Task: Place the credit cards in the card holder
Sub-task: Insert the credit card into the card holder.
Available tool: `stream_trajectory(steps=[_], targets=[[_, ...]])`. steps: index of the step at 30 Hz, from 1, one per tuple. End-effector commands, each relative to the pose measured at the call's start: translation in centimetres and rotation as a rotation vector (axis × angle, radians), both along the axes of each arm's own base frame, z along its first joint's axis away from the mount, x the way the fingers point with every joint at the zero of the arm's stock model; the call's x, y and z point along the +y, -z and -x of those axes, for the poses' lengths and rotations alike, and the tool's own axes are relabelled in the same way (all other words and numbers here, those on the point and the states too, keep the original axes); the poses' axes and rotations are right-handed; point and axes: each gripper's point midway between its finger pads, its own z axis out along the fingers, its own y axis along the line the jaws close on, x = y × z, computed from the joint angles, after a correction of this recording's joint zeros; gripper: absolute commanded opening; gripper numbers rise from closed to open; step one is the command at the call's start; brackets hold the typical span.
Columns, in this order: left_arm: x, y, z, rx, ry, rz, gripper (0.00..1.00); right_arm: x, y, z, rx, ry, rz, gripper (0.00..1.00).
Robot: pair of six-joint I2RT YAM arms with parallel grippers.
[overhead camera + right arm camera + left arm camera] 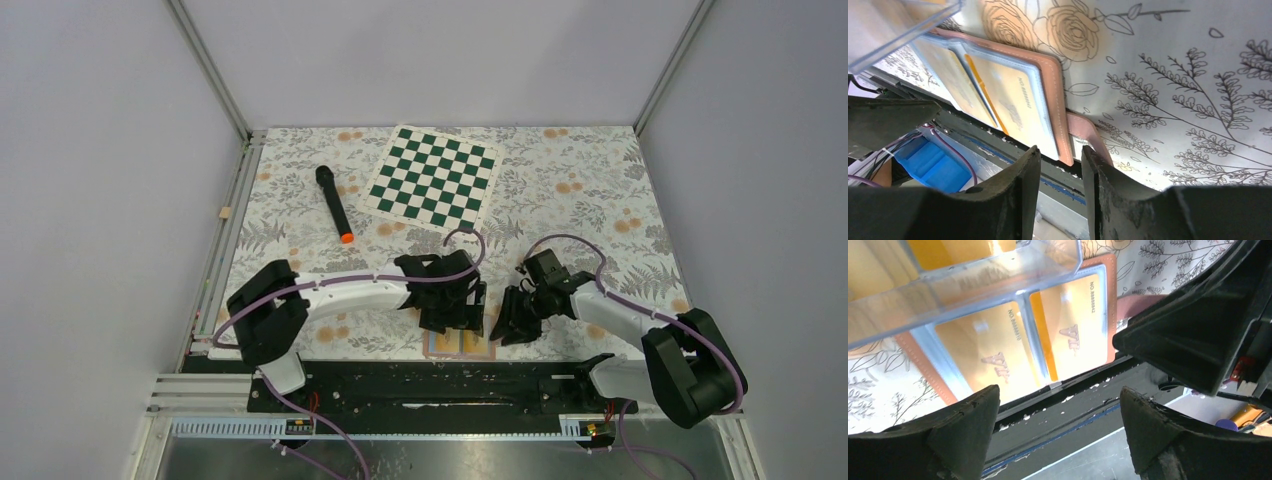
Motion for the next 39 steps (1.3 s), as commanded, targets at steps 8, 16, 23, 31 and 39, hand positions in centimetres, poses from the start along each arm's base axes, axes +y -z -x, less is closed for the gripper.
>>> stream_trajectory(steps=[8,16,23,31,39], targets=[[4.0,-1.1,-0.5,-0.016,-0.081,0.113,0.76,-0.2,-3.0,-1.4,-0.106,-0.069,0.022,0.3],[5.1,-0.7,-2.4,-0.009,-0.172,0.239,0.54,1.7,-4.1,-1.4,-0.13,-0.125,-0.011,0.02],[4.7,-0.1,-2.8,0.003,-0.184,0.29,0.42,4.2,-3.7,-1.2,-0.108,-0.131,-0.077,0.0],[4.5,1.2,-2.8,0.02,-0.19,0.282,0.43,7.0,-2.5,-1.4,-0.061,-0.091,-0.2,0.0],[6.1,3.2,-2.9,0.008,-0.202,0.171,0.56,7.1,0.4,-0.6,0.01,-0.086,-0.165,0.0]])
